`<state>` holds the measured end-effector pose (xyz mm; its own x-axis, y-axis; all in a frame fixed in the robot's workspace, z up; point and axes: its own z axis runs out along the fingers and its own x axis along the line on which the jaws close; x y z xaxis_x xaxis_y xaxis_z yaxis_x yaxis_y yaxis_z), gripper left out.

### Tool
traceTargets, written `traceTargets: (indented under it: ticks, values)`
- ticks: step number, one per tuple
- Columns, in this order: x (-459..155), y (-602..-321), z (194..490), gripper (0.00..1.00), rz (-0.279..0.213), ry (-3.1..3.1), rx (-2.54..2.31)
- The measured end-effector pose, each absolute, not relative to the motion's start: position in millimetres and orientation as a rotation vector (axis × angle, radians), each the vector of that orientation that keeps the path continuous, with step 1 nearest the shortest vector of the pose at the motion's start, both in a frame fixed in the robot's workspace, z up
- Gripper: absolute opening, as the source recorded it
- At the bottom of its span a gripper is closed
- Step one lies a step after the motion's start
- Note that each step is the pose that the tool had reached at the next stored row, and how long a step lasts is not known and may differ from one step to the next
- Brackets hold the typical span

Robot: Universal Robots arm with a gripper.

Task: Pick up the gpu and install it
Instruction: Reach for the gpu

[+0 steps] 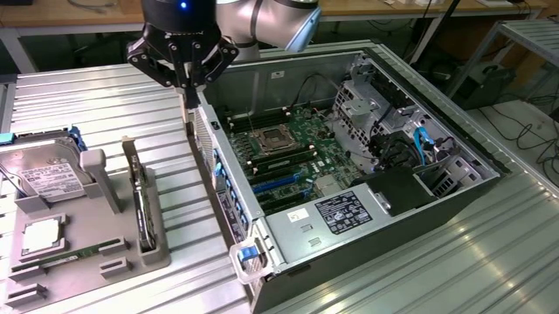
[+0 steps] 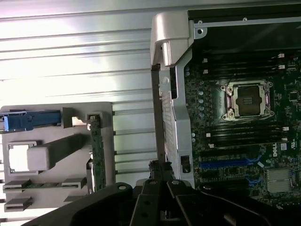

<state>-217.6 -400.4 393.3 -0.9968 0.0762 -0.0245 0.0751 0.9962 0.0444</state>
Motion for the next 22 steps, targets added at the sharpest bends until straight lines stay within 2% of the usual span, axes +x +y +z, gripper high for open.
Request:
traceTargets:
  ticks: [22]
  values:
    - [-236.6, -400.8, 393.3, 0.11, 0.068, 3.112, 0.118]
